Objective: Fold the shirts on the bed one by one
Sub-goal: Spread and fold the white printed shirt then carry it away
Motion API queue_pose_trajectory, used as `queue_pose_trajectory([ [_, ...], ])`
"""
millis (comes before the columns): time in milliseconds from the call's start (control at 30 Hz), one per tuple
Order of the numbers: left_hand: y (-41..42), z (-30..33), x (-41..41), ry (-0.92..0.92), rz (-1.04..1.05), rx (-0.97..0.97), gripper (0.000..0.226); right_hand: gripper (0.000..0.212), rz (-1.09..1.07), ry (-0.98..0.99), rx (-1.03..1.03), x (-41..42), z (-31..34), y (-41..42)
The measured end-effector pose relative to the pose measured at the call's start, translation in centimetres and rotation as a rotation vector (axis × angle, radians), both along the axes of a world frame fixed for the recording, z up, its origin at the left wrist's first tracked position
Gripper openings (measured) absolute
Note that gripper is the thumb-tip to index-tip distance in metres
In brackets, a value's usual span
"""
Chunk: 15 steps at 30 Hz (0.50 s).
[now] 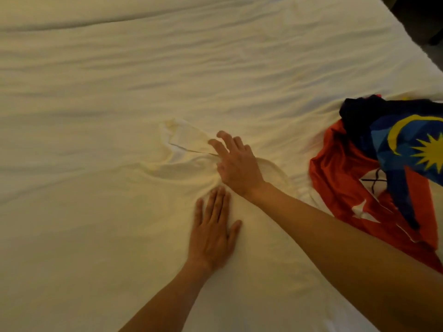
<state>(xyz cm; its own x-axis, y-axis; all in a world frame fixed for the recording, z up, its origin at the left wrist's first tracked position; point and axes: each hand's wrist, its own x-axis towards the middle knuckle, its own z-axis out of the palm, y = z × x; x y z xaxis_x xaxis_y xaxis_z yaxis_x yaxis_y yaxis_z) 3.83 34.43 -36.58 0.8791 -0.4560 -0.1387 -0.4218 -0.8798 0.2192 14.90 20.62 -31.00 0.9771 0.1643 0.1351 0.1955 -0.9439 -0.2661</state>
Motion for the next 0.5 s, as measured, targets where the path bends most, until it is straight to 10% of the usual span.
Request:
queue_pose_trajectory([
  [200,0.5,-0.2,1.7,-0.003,0.042,-0.019,0.070,0.029,0.054,0.238,-0.114,7.0,0.0,-1.1],
  [400,0.7,-0.5,2.0,-0.008,0.031,-0.017,0.071,0.035,-0.908,0.061,0.498,7.4,0.1,-2.9],
  [500,0.8,-0.6,2.0,-0.006,0.029,-0.031,0.069,0.042,-0.513,-0.183,0.389,3.7,-0.4,-0.7],
])
